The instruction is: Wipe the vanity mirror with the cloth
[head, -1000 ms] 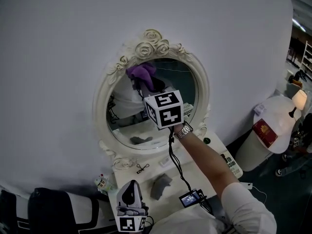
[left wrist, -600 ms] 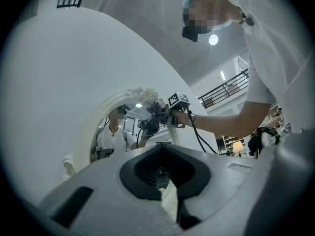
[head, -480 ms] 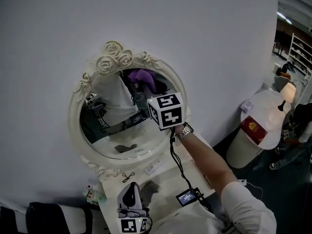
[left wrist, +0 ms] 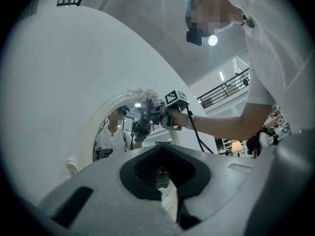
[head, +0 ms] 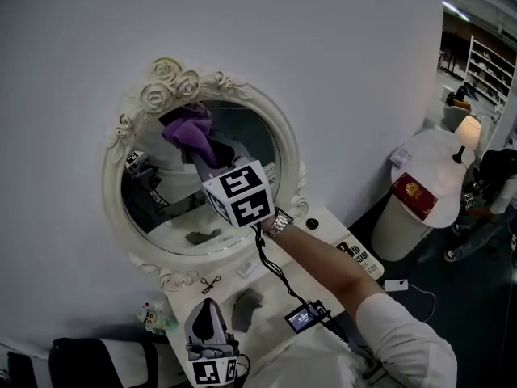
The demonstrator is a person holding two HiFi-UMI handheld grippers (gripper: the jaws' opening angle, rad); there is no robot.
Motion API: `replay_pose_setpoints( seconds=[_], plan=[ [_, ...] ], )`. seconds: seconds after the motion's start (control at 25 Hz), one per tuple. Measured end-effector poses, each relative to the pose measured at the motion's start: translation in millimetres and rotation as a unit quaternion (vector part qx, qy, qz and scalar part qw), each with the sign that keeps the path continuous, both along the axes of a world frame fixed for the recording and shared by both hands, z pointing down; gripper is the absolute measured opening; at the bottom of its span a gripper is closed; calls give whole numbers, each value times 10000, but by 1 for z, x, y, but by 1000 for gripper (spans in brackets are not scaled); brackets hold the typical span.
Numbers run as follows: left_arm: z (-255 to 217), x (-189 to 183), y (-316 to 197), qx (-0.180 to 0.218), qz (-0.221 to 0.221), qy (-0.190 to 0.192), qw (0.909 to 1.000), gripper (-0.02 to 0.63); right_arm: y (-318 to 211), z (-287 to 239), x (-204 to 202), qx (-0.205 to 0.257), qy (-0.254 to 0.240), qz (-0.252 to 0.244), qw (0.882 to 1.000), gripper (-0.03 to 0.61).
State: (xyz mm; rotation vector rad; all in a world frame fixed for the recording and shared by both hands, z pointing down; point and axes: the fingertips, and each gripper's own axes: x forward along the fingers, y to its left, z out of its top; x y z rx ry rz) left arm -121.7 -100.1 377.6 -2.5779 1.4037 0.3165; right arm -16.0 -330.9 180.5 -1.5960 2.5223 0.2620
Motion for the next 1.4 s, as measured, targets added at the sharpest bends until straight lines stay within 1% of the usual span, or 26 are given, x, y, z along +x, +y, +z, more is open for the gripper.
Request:
replay_pose_setpoints(
  seconds=[0.12,0.24,0.32,0.48,0.64,0.72,0.8,1.0,1.2,1.28,1.4],
  plan=[
    [-2,-17,6,75,-194,-87,9997,6,8,9,-53,49,199,-338,9992,95],
    [-2,-42,15,75,-558,-122,9983,6,9,26,-102,-45,390,-679,9969,95],
    [-2,-59,22,56,-834,-90,9965,6,7,34,-124,-108,427,-850,9954,95],
    [4,-83,34,-41,-1293,0,9916,6,5,38,-150,-194,324,-982,9944,95],
    [6,-81,36,-46,-1377,-17,9905,6,2,38,-147,-94,421,-914,9949,94],
    [6,-72,31,-45,-1289,-36,9916,6,0,39,-134,-63,461,-792,9958,94],
    [6,-58,25,-33,-1122,-43,9937,6,-5,41,-110,-97,430,-620,9971,94],
    [10,-17,8,-49,-600,-112,9981,6,-18,46,-36,-191,397,-121,9990,95],
    [7,18,-4,36,-212,-90,9997,6,-30,50,38,-249,338,428,9982,97],
    [7,27,-7,33,-112,-52,9999,6,-34,52,65,-334,252,627,9972,97],
    [8,35,-12,-4,-52,-13,10000,6,-39,53,93,-421,206,858,9952,98]
  ],
)
